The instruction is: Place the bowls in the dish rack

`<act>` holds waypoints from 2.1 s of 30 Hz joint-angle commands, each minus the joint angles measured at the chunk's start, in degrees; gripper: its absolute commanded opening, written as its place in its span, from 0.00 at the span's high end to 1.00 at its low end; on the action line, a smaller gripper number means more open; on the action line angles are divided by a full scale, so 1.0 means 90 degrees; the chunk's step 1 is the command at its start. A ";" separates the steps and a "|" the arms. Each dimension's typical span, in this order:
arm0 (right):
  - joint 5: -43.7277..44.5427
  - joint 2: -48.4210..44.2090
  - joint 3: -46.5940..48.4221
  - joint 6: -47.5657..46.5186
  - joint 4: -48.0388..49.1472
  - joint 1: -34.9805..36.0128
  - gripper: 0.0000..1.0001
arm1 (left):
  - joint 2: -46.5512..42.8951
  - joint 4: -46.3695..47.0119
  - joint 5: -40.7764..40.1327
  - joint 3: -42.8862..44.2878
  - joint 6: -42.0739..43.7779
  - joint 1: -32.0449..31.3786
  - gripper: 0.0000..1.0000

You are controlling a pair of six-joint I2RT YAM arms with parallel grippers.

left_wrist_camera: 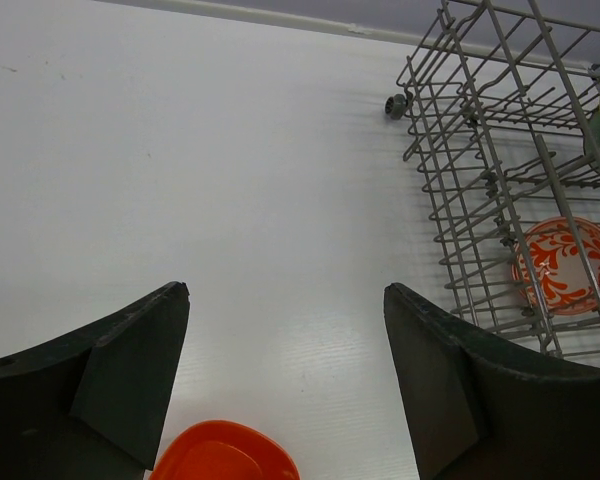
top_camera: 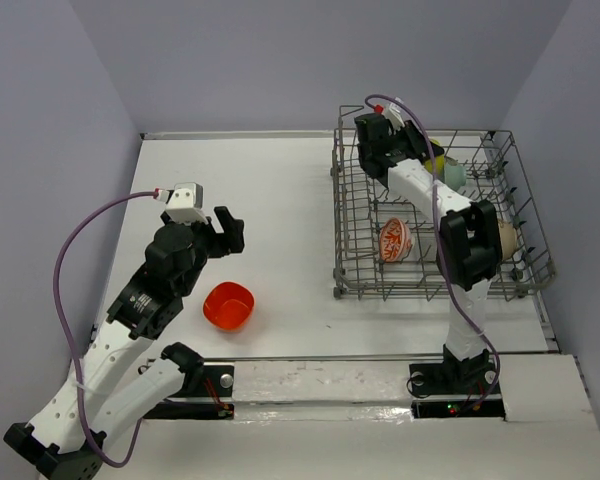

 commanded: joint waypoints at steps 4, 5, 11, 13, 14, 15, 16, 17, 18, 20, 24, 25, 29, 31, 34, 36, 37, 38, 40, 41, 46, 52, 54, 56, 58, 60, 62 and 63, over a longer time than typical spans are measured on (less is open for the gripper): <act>0.0451 -0.0347 -0.0032 0.0181 0.0494 -0.0017 0.99 | 0.0004 0.0321 0.0109 -0.0031 0.0113 0.0080 0.12; 0.0441 -0.0289 -0.0032 0.0210 0.0485 -0.0017 0.99 | 0.0004 0.0321 0.0109 -0.0031 0.0113 0.0080 0.12; 0.0382 -0.0064 -0.0022 0.0259 0.0494 -0.0017 0.99 | 0.0034 0.0321 0.0118 -0.0041 0.0123 0.0080 0.12; 0.0402 0.0044 0.0027 0.0230 0.0485 -0.0017 0.99 | 0.0034 0.0321 0.0128 -0.0051 0.0123 0.0080 0.12; 0.0412 0.0063 0.0046 0.0230 0.0485 -0.0017 0.99 | 0.0034 0.0321 0.0128 -0.0061 0.0133 0.0080 0.12; 0.0402 0.0092 0.0056 0.0220 0.0485 -0.0017 0.99 | 0.0034 0.0321 0.0138 -0.0061 0.0123 0.0080 0.12; 0.0392 0.0122 0.0066 0.0210 0.0485 -0.0075 0.99 | 0.0034 0.0321 0.0148 -0.0070 0.0123 0.0080 0.12; 0.0402 0.0141 0.0076 0.0210 0.0485 -0.0075 0.99 | 0.0034 0.0321 0.0148 -0.0070 0.0133 0.0080 0.12; 0.0402 0.0161 0.0066 0.0210 0.0494 -0.0075 0.99 | 0.0034 0.0321 0.0157 -0.0061 0.0133 0.0080 0.12; 0.0392 0.0219 0.0037 0.0210 0.0485 -0.0075 0.99 | 0.0043 0.0331 0.0177 -0.0061 0.0133 0.0080 0.12; 0.0392 0.0288 0.0017 0.0230 0.0485 -0.0134 0.99 | 0.0073 0.0331 0.0206 -0.0061 0.0142 0.0080 0.12; 0.0392 0.0307 0.0017 0.0239 0.0485 -0.0134 0.99 | 0.0073 0.0331 0.0197 -0.0061 0.0142 0.0080 0.12; 0.0382 0.0405 0.0027 0.0239 0.0485 -0.0192 0.99 | 0.0082 0.0331 0.0216 -0.0061 0.0142 0.0080 0.12; 0.0392 0.0483 0.0037 0.0239 0.0485 -0.0192 0.99 | 0.0082 0.0340 0.0226 -0.0061 0.0152 0.0080 0.12; 0.0353 0.0580 0.0037 0.0249 0.0494 -0.0192 0.99 | 0.0082 0.0331 0.0226 -0.0070 0.0152 0.0080 0.12; 0.0324 0.0659 0.0066 0.0269 0.0494 -0.0192 0.99 | 0.0082 0.0331 0.0226 -0.0061 0.0152 0.0080 0.12; 0.0314 0.0678 0.0066 0.0278 0.0494 -0.0192 0.99 | 0.0082 0.0331 0.0226 -0.0061 0.0152 0.0080 0.12; 0.0304 0.0708 0.0076 0.0278 0.0504 -0.0192 0.99 | 0.0082 0.0331 0.0226 -0.0070 0.0142 0.0080 0.12; 0.0285 0.0757 0.0095 0.0298 0.0494 -0.0192 0.99 | 0.0092 0.0331 0.0235 -0.0070 0.0152 0.0080 0.12; 0.0275 0.0776 0.0105 0.0298 0.0494 -0.0192 0.99 | 0.0092 0.0331 0.0226 -0.0061 0.0152 0.0080 0.12; 0.0226 0.0932 0.0163 0.0327 0.0494 -0.0251 0.94 | 0.0102 0.0340 0.0245 -0.0070 0.0162 0.0080 0.12; 0.0168 0.1098 0.0251 0.0357 0.0504 -0.0251 0.87 | 0.0102 0.0331 0.0255 -0.0080 0.0162 0.0080 0.12; 0.0138 0.1147 0.0281 0.0366 0.0504 -0.0251 0.86 | 0.0112 0.0331 0.0245 -0.0080 0.0162 0.0080 0.12; 0.0119 0.1196 0.0300 0.0376 0.0514 -0.0251 0.83 | 0.0102 0.0321 0.0245 -0.0080 0.0162 0.0080 0.12; 0.0090 0.1254 0.0300 0.0376 0.0514 -0.0251 0.80 | 0.0112 0.0331 0.0245 -0.0080 0.0162 0.0080 0.12; 0.0089 0.1284 0.0300 0.0395 0.0504 -0.0251 0.76 | 0.0121 0.0331 0.0245 -0.0080 0.0162 0.0080 0.12; 0.0070 0.1304 0.0291 0.0415 0.0504 -0.0251 0.72 | 0.0131 0.0331 0.0245 -0.0080 0.0162 0.0080 0.12; 0.0070 0.1304 0.0291 0.0434 0.0514 -0.0251 0.71 | 0.0122 0.0321 0.0245 -0.0090 0.0162 0.0080 0.12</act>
